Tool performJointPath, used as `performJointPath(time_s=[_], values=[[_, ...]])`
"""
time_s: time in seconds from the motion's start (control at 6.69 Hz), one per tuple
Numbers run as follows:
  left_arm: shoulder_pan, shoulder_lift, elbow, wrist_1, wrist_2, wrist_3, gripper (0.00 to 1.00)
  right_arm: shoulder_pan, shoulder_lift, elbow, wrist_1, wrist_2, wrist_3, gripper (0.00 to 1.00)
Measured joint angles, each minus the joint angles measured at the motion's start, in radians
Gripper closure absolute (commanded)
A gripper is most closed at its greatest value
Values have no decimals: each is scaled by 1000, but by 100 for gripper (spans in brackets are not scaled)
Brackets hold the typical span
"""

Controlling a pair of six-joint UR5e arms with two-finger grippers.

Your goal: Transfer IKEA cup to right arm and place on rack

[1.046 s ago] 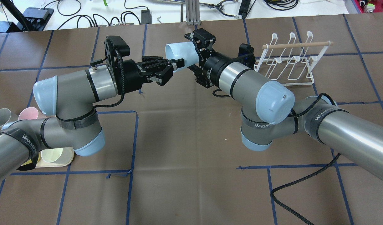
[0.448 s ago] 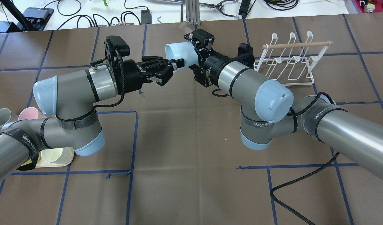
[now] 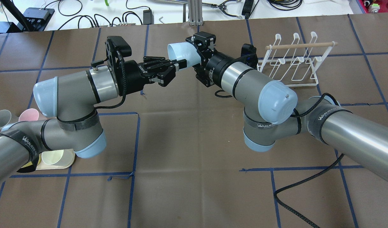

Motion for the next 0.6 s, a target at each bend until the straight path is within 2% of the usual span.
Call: performJointPath(time_s=[0.15, 0.45, 0.6], values=[[1, -1, 4, 1, 1, -16, 1, 0, 0, 0, 1, 0, -1, 47], [5, -2, 8, 1, 2, -61, 1, 0, 0, -1, 0, 1, 0, 50], [8, 1, 9, 1, 18, -74, 1, 0, 0, -1, 0, 1, 0, 55]])
